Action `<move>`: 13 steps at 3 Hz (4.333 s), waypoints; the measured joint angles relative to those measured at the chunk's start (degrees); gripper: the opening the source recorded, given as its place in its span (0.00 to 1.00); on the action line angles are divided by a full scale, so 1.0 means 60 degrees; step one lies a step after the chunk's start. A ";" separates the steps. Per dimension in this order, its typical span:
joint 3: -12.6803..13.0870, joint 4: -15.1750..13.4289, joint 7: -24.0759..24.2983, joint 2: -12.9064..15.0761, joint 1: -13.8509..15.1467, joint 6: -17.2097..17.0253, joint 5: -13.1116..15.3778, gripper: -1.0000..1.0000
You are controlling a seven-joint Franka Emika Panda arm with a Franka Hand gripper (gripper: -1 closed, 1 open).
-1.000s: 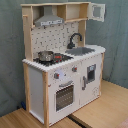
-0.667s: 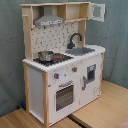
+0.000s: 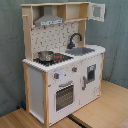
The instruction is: Play with the kitchen
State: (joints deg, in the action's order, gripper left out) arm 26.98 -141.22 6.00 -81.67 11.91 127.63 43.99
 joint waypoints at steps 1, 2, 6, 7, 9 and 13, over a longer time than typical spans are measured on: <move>-0.0411 -0.0096 -0.0093 0.0128 0.0000 0.0898 0.0008 0.00; -0.0910 -0.0334 -0.0255 0.0149 -0.0005 0.1754 0.0008 0.00; -0.2946 -0.1400 -0.1111 0.0483 0.0006 0.5066 0.0047 0.00; -0.3094 -0.1389 -0.1129 0.1056 0.0158 0.5871 0.0047 0.00; -0.3402 -0.1356 -0.1195 0.2198 0.0815 0.7474 0.0047 0.00; -0.2557 0.0045 -0.1041 0.4946 0.1450 0.8747 0.0029 0.00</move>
State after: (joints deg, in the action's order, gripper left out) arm 11.64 -140.95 -0.25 -51.99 20.62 180.10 44.17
